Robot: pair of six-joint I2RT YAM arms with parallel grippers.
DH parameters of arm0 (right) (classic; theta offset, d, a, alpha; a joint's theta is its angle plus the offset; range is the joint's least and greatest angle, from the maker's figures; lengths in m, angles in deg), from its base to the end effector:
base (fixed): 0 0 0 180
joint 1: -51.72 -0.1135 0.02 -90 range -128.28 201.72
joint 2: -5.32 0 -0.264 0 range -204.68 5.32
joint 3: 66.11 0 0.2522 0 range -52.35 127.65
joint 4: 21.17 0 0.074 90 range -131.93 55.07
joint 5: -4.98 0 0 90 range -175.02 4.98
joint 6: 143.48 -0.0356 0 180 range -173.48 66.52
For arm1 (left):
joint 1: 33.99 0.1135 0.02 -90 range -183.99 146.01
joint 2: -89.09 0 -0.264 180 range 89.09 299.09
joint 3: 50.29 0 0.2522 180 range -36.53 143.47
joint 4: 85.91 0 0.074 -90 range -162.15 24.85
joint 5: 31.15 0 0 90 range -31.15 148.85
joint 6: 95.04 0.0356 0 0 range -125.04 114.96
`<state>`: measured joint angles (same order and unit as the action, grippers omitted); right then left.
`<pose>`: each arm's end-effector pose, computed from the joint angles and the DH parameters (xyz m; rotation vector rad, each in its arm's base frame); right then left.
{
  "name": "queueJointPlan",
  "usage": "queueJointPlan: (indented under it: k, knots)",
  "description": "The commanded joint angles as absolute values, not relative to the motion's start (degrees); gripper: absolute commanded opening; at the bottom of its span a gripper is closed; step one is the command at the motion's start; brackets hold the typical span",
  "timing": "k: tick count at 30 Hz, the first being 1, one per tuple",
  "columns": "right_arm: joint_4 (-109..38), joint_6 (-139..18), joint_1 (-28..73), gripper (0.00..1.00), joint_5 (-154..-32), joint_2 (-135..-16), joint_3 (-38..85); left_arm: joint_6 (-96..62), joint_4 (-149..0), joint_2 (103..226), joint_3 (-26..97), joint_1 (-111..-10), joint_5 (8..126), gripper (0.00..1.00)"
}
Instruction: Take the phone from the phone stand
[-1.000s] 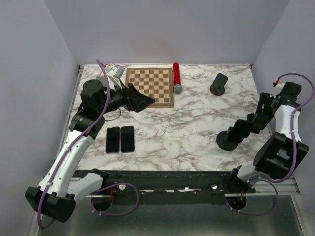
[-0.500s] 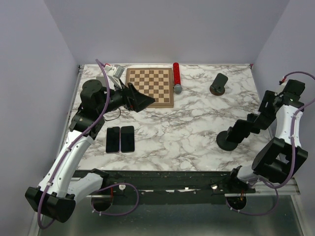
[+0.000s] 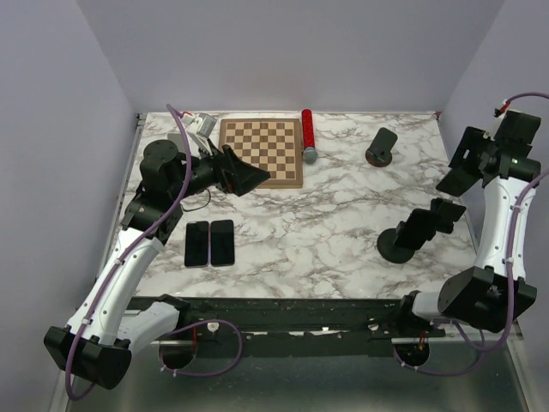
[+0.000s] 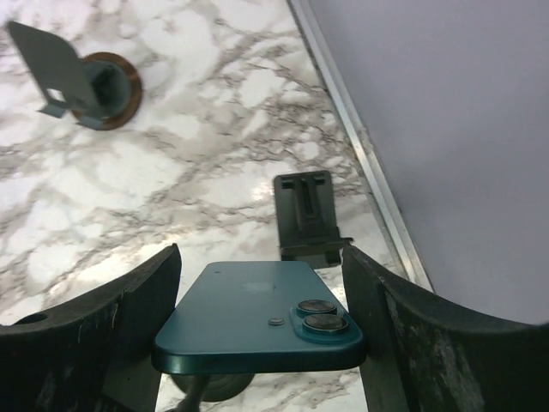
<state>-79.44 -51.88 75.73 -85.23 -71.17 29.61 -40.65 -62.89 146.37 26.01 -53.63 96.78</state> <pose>0.2573 -0.1145 0.3842 0.4378 2.2201 -0.2350 0.1975 -0.0937 0.4107 0.3036 1.7608 -1.2538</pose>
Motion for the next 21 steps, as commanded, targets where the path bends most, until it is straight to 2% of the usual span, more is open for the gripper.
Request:
queueJointPlan:
  k: [1,8,17,21]
  knots:
    - [-84.69,-56.26,70.73,0.01,-85.72,-72.99,36.63,-39.12,-62.36,144.66,25.83,-53.94,94.77,0.99]
    - [-89.41,-61.33,59.25,0.01,-83.81,-79.75,44.38,-37.5,-61.02,145.43,26.13,-53.77,92.69,0.99]
    - [-90.92,-71.38,38.44,0.01,-78.15,-88.15,46.43,-34.52,-58.46,145.42,26.92,-52.63,88.47,0.99]
    - [-89.65,-77.64,29.33,0.01,-79.3,-91.65,46.38,-33.29,-57.39,145.51,27.14,-52.1,86.55,0.99]
